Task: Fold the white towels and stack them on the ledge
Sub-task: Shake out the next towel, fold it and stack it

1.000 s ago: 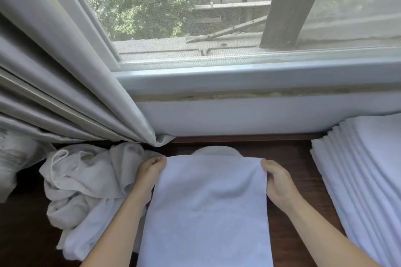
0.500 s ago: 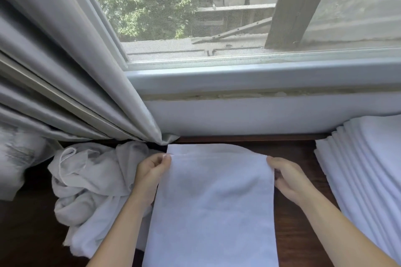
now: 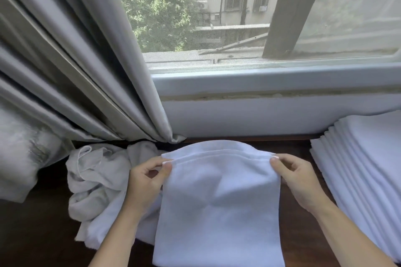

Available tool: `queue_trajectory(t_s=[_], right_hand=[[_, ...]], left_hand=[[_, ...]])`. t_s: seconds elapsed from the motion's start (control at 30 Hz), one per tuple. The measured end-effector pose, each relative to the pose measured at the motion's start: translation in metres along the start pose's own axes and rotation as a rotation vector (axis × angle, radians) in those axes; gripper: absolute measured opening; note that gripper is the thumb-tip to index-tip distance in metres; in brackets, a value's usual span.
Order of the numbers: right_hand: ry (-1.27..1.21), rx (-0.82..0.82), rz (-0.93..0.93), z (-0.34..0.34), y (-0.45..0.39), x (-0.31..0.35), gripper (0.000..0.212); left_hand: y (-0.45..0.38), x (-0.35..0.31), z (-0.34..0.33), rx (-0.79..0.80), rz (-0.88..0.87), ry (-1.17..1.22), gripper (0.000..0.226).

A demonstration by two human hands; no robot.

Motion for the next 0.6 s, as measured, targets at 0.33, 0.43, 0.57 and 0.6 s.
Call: queue_trajectory(t_s=[0.33,0.43,0.57,0.6], right_hand=[[-0.057,-0.206,0.198,0.038,0.065,0.067,0.018],[-0.111,-0.241,0.246,0.051,0.085,0.09,0.017],[-0.11,-0.278,0.331,0.066,0.109,0.127,0.013],[-0.135,-0.267,0.343,0.068,0.114,0.135,0.015]], left_hand=[[0.055,-0.083,0.035,-0.044,-0.334,-0.064,0.014],[0.068,-0.106,0.039,-0.039,-0.345,0.012,0.016],[0.077,-0.137,0.044,-0.019,-0.402,0.104,0.014],[0.078,-0.144,0.046,-0.019,-0.399,0.146,0.013]])
Point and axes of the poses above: each hand's wrist, its own y-axis away from the middle knuckle, its own z-axis out of the back of the hand, x = y × z, the point moved 3 cm from there along -y, towards the middle knuckle, and after that the axes turned 13 degrees about y, right-handed, at the moved point
